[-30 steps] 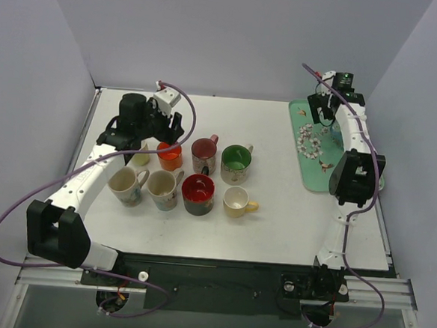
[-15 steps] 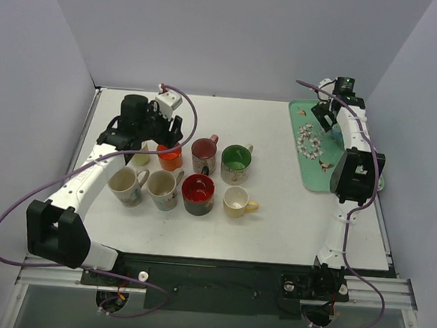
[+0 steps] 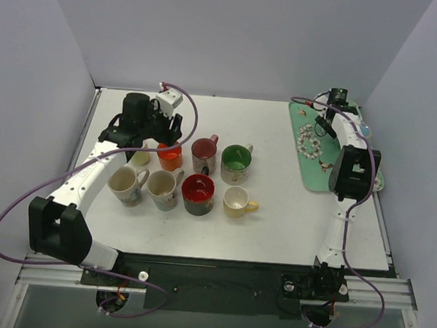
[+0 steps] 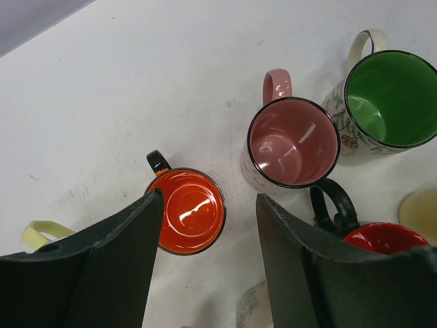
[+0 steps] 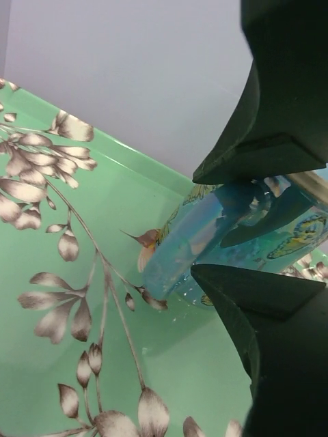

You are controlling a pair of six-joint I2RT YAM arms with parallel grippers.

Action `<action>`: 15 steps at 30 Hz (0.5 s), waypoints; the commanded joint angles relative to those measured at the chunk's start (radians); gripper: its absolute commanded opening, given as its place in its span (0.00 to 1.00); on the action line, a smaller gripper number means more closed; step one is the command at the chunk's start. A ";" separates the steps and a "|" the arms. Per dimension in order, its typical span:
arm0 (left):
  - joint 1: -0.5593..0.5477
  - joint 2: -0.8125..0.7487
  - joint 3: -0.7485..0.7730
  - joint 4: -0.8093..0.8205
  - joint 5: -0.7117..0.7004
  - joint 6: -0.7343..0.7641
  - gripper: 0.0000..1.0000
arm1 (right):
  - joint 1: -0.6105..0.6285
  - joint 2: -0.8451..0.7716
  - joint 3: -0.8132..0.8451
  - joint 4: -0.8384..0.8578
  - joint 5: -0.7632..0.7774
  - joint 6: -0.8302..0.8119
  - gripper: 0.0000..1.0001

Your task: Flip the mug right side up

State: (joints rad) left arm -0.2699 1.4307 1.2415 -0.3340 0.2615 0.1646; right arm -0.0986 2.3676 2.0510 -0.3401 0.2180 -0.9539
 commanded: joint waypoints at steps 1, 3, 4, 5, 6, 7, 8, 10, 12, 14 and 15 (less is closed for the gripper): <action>-0.006 0.002 0.049 0.018 -0.010 -0.005 0.66 | 0.003 -0.036 -0.038 -0.063 0.055 0.009 0.43; -0.005 0.000 0.049 0.010 -0.008 0.007 0.66 | 0.011 -0.056 -0.064 -0.092 0.099 0.009 0.39; -0.005 -0.001 0.047 0.010 -0.008 0.012 0.66 | 0.016 -0.065 -0.084 -0.106 0.121 0.004 0.38; -0.005 0.000 0.044 0.010 -0.007 0.016 0.66 | 0.019 -0.085 -0.097 -0.140 0.135 -0.002 0.35; -0.006 -0.001 0.041 0.009 -0.007 0.018 0.66 | 0.028 -0.097 -0.118 -0.152 0.152 -0.015 0.33; -0.003 0.000 0.039 0.013 -0.004 0.019 0.66 | 0.031 -0.120 -0.133 -0.183 0.155 -0.017 0.31; -0.003 0.000 0.035 0.015 -0.002 0.018 0.66 | 0.039 -0.132 -0.152 -0.201 0.146 -0.017 0.30; -0.003 0.000 0.030 0.026 0.005 0.016 0.66 | 0.042 -0.169 -0.176 -0.273 0.097 -0.016 0.29; -0.003 0.000 0.029 0.036 0.015 0.013 0.66 | 0.046 -0.188 -0.193 -0.336 0.086 -0.023 0.31; -0.003 -0.001 0.027 0.047 0.021 0.016 0.66 | 0.056 -0.205 -0.235 -0.352 0.121 -0.045 0.31; -0.003 -0.004 0.027 0.049 0.021 0.021 0.66 | 0.063 -0.206 -0.267 -0.353 0.130 -0.058 0.31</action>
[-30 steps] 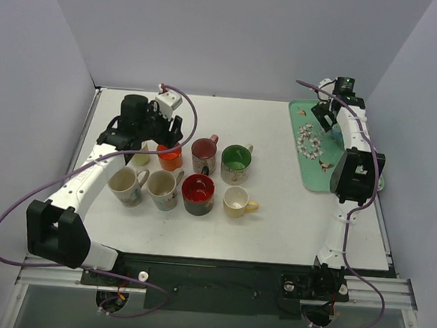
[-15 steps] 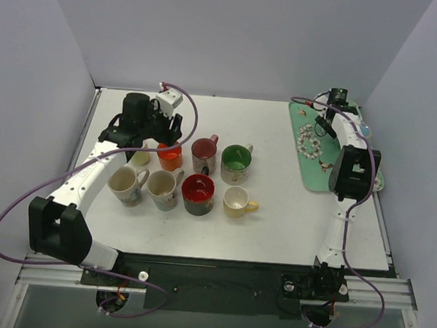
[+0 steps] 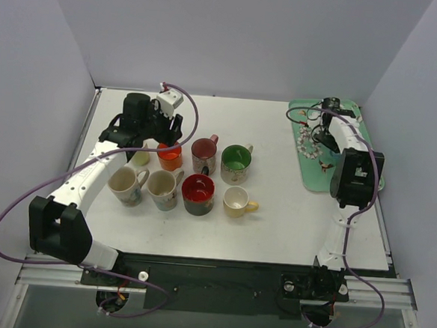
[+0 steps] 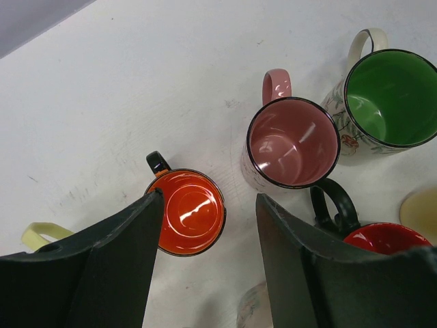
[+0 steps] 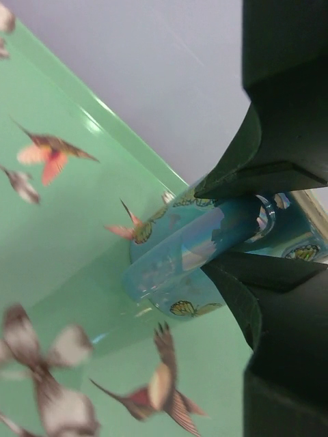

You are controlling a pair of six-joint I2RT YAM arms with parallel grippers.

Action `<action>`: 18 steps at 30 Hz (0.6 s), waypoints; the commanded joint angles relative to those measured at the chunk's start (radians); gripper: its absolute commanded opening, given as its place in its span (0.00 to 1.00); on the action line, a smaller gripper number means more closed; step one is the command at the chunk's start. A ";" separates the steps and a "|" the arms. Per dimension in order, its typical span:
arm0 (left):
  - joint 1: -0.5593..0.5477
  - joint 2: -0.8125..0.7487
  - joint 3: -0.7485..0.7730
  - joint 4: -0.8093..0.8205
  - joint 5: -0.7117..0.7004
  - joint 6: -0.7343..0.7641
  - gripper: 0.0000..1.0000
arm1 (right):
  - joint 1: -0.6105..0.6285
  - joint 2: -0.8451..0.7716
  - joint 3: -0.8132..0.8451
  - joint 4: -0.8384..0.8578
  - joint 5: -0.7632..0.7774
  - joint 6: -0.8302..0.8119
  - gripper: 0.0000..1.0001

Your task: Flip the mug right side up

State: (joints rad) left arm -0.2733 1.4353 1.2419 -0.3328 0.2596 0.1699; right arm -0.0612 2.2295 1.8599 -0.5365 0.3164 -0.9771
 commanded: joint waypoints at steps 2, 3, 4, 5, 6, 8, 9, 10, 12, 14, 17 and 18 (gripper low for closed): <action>0.000 -0.013 0.021 0.052 0.020 0.014 0.66 | 0.034 -0.076 -0.105 -0.157 0.050 -0.026 0.31; 0.000 -0.015 0.018 0.055 0.018 0.017 0.66 | 0.034 -0.079 -0.113 -0.158 0.055 -0.025 0.31; 0.000 -0.021 0.013 0.057 0.020 0.016 0.66 | 0.037 -0.079 -0.126 -0.161 0.073 -0.025 0.32; 0.000 -0.024 0.010 0.060 0.020 0.017 0.66 | 0.038 -0.080 -0.133 -0.163 0.084 -0.029 0.33; 0.000 -0.030 0.005 0.058 0.020 0.017 0.66 | 0.043 -0.082 -0.148 -0.163 0.107 -0.049 0.33; 0.000 -0.035 -0.002 0.060 0.018 0.016 0.66 | 0.047 -0.082 -0.163 -0.157 0.109 -0.064 0.33; 0.000 -0.038 -0.004 0.061 0.020 0.017 0.66 | 0.047 -0.079 -0.165 -0.155 0.101 -0.061 0.30; 0.000 -0.041 -0.009 0.063 0.020 0.017 0.66 | 0.050 -0.076 -0.162 -0.155 0.087 -0.058 0.26; 0.000 -0.044 -0.013 0.069 0.020 0.016 0.66 | 0.055 -0.071 -0.163 -0.155 0.098 -0.066 0.17; 0.000 -0.050 -0.013 0.069 0.023 0.016 0.66 | 0.055 -0.065 -0.163 -0.154 0.098 -0.083 0.06; 0.000 -0.055 -0.015 0.067 0.024 0.020 0.66 | 0.087 -0.085 -0.148 -0.154 0.072 -0.068 0.00; 0.000 -0.056 -0.013 0.069 0.026 0.023 0.66 | 0.087 -0.097 -0.142 -0.155 0.053 -0.066 0.00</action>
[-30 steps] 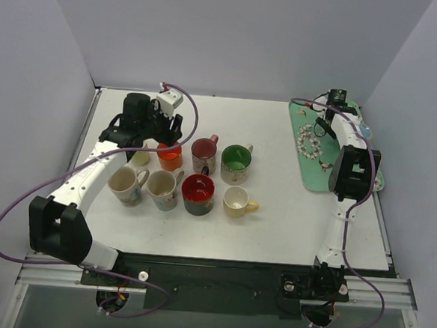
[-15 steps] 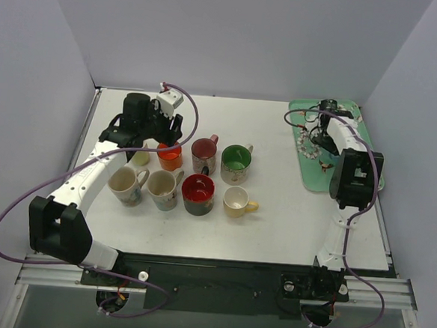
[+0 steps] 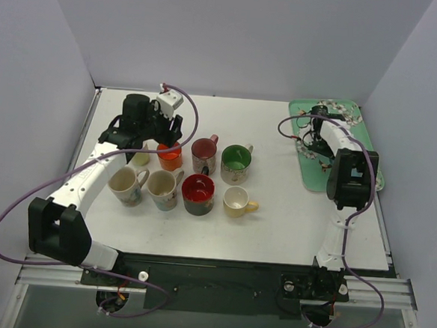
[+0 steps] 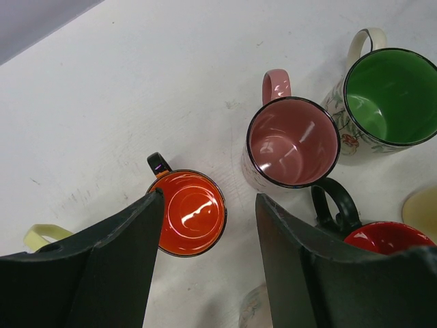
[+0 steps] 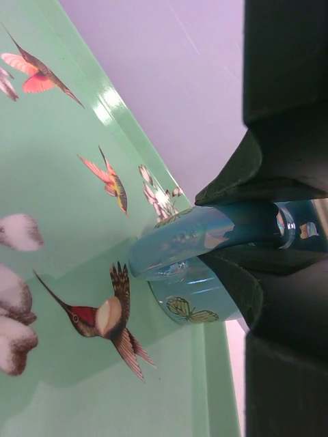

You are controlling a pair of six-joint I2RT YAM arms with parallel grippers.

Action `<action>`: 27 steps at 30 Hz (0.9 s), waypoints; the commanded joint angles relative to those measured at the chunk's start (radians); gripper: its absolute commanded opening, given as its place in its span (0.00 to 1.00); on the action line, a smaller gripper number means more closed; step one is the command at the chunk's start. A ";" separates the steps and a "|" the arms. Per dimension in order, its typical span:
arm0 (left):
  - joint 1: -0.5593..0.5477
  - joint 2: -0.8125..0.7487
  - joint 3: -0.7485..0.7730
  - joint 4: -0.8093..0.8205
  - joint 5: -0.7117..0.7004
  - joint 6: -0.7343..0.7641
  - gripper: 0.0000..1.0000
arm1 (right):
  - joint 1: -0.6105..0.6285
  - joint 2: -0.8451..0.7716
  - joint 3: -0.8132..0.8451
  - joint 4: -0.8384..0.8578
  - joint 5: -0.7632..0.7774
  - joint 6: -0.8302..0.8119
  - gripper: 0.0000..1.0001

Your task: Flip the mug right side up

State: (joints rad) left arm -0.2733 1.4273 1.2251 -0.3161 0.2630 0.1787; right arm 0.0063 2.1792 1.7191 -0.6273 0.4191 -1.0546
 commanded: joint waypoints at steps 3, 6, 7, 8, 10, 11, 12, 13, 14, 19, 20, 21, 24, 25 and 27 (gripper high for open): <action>0.000 -0.054 0.005 0.063 0.041 0.016 0.65 | 0.021 -0.094 0.028 -0.069 -0.100 0.051 0.00; 0.000 -0.050 0.010 0.084 0.076 0.005 0.66 | 0.015 -0.159 0.053 -0.042 -0.170 0.136 0.00; 0.000 -0.050 0.013 0.087 0.079 -0.004 0.65 | 0.006 -0.174 0.053 -0.034 -0.224 0.177 0.00; 0.000 -0.042 0.016 0.094 0.081 -0.008 0.65 | 0.001 -0.202 0.048 -0.034 -0.249 0.191 0.00; 0.000 -0.033 0.020 0.101 0.084 -0.024 0.65 | -0.003 -0.235 0.013 -0.011 -0.307 0.214 0.00; 0.000 -0.030 0.025 0.103 0.085 -0.030 0.65 | -0.003 -0.248 -0.019 0.006 -0.304 0.223 0.00; 0.000 -0.030 0.025 0.107 0.087 -0.028 0.65 | -0.003 -0.260 -0.038 0.024 -0.302 0.225 0.00; -0.001 -0.033 0.025 0.110 0.088 -0.030 0.65 | -0.003 -0.271 -0.064 0.037 -0.304 0.234 0.00; -0.001 -0.034 0.024 0.115 0.090 -0.030 0.65 | -0.028 -0.292 -0.094 0.061 -0.313 0.243 0.00; -0.003 -0.036 0.022 0.110 0.104 -0.034 0.65 | -0.072 -0.367 -0.191 0.204 -0.443 0.378 0.00; -0.003 -0.034 0.024 0.112 0.110 -0.036 0.65 | -0.075 -0.390 -0.209 0.239 -0.444 0.392 0.00; -0.004 -0.034 0.027 0.114 0.114 -0.041 0.65 | -0.075 -0.403 -0.219 0.254 -0.433 0.419 0.00; -0.007 -0.027 0.036 0.117 0.149 -0.054 0.65 | -0.060 -0.473 -0.257 0.326 -0.424 0.450 0.00; -0.007 -0.022 0.042 0.120 0.169 -0.061 0.65 | -0.057 -0.489 -0.269 0.345 -0.398 0.453 0.00; -0.007 -0.013 0.054 0.133 0.199 -0.096 0.67 | -0.054 -0.532 -0.289 0.392 -0.393 0.478 0.00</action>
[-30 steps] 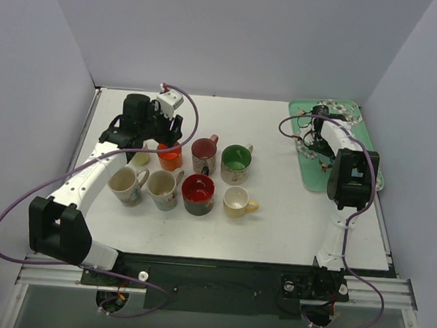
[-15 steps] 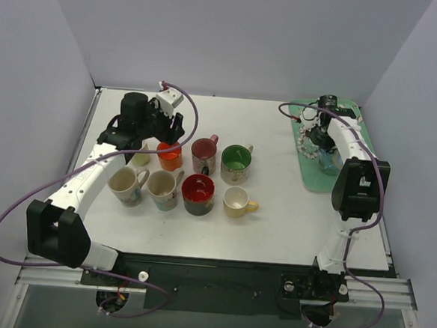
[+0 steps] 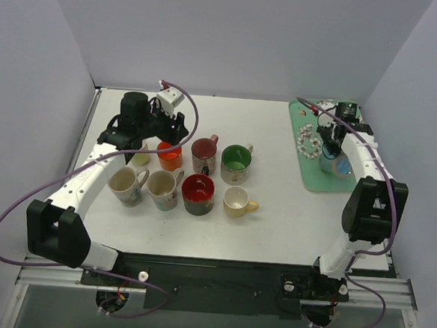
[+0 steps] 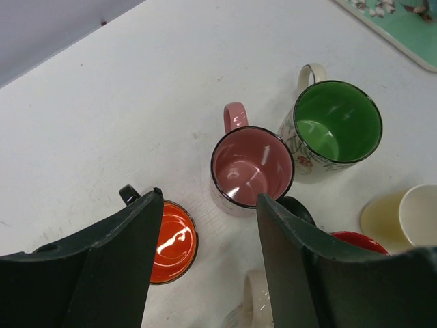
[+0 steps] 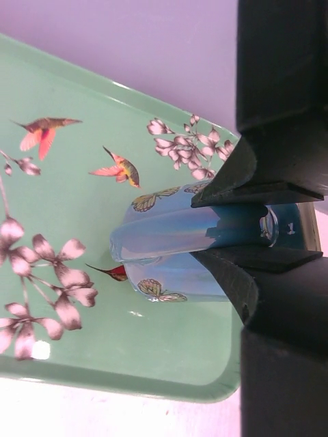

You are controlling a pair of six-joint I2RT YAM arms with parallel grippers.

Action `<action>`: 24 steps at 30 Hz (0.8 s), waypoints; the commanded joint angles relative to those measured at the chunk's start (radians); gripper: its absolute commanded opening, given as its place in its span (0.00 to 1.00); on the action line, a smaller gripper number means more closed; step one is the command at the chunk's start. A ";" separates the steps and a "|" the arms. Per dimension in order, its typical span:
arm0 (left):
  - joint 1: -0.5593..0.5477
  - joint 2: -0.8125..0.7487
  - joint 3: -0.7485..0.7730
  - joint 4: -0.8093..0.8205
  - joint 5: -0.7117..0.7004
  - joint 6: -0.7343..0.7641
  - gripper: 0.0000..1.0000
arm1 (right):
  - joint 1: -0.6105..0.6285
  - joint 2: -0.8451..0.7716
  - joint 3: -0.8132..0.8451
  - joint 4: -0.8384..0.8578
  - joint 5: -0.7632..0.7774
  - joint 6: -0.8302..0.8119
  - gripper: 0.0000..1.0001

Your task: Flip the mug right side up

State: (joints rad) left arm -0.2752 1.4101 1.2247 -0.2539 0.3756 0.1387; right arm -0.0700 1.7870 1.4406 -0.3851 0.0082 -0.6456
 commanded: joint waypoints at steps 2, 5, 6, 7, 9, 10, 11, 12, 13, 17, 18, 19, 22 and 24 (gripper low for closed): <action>-0.005 0.022 0.076 0.068 0.127 -0.086 0.69 | 0.021 -0.185 -0.017 0.173 0.015 0.087 0.00; -0.007 0.047 0.104 0.077 0.198 -0.128 0.70 | 0.032 -0.228 -0.038 0.221 -0.002 0.083 0.00; -0.007 0.055 0.105 0.090 0.213 -0.132 0.71 | 0.033 -0.247 -0.060 0.242 -0.002 0.089 0.00; -0.010 0.061 0.110 0.094 0.223 -0.163 0.71 | 0.036 -0.258 -0.065 0.270 -0.048 0.106 0.00; -0.013 0.067 0.122 0.100 0.253 -0.192 0.73 | 0.044 -0.278 -0.057 0.278 -0.056 0.126 0.00; -0.012 0.070 0.125 0.108 0.300 -0.212 0.73 | 0.061 -0.293 -0.045 0.266 -0.057 0.127 0.00; -0.010 0.079 0.133 0.119 0.334 -0.259 0.76 | 0.064 -0.304 -0.034 0.253 -0.057 0.124 0.00; -0.006 0.081 0.134 0.171 0.442 -0.289 0.77 | 0.120 -0.326 -0.008 0.227 -0.051 0.101 0.00; -0.002 0.085 0.127 0.296 0.532 -0.383 0.78 | 0.149 -0.351 0.010 0.213 -0.036 0.090 0.00; -0.007 0.127 0.110 0.565 0.634 -0.663 0.81 | 0.269 -0.412 0.082 0.203 -0.039 0.081 0.00; -0.013 0.135 0.105 0.591 0.643 -0.730 0.83 | 0.295 -0.420 0.087 0.221 -0.062 0.108 0.00; -0.016 0.142 0.099 0.651 0.646 -0.755 0.85 | 0.308 -0.440 0.093 0.233 -0.080 0.124 0.00; -0.045 0.138 0.078 0.731 0.638 -0.804 0.87 | 0.393 -0.466 0.089 0.296 -0.161 0.170 0.00; -0.056 0.145 0.067 0.798 0.638 -0.855 0.90 | 0.449 -0.463 0.104 0.324 -0.191 0.199 0.00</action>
State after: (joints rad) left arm -0.3027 1.5539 1.2999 0.2905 0.9512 -0.5507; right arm 0.3149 1.3937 1.4620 -0.2371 -0.1055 -0.5049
